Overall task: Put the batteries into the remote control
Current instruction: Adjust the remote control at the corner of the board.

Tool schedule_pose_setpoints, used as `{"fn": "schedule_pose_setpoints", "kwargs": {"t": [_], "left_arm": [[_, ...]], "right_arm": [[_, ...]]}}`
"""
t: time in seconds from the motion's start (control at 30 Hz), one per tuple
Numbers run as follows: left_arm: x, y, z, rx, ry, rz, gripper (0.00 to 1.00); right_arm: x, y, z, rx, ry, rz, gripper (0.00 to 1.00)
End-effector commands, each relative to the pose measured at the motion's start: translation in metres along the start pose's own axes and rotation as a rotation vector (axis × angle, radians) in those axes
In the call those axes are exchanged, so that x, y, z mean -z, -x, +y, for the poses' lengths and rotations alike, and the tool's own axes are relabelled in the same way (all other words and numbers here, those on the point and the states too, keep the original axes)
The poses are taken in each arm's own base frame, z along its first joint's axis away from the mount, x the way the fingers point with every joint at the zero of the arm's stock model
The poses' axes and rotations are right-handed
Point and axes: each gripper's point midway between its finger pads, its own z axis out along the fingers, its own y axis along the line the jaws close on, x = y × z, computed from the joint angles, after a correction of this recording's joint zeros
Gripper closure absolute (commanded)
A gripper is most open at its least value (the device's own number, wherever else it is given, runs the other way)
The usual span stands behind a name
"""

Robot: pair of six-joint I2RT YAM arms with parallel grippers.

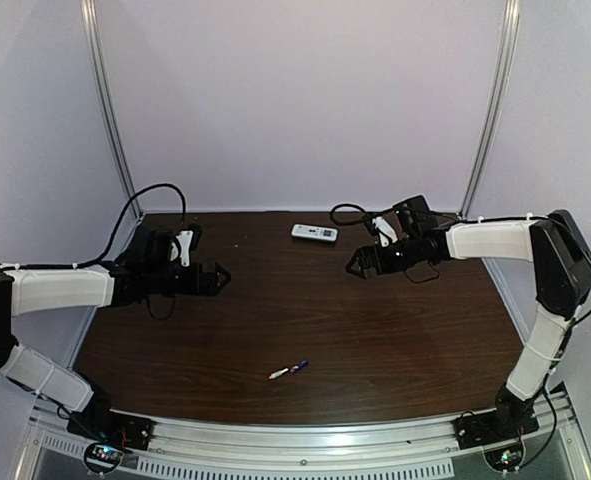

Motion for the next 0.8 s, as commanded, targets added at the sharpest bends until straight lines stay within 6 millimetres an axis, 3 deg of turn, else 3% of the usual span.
{"fn": "schedule_pose_setpoints", "kwargs": {"t": [0.0, 0.4, 0.57, 0.77], "left_arm": [[0.003, 0.013, -0.005, -0.005, -0.013, -0.063, 0.03], [0.007, 0.013, -0.007, -0.007, -0.023, -0.085, 0.02], [0.011, 0.014, -0.01, 0.003, -0.039, -0.094, 0.03], [0.025, 0.023, -0.015, 0.003, -0.05, -0.13, 0.03]], "right_arm": [[-0.016, 0.029, -0.005, 0.012, -0.019, 0.007, 0.0], [-0.085, 0.124, -0.05, -0.129, -0.059, -0.079, 0.0], [-0.114, 0.143, -0.073, -0.206, -0.103, -0.12, 0.0], [-0.145, 0.153, -0.098, -0.28, -0.114, -0.154, 0.0]]}}
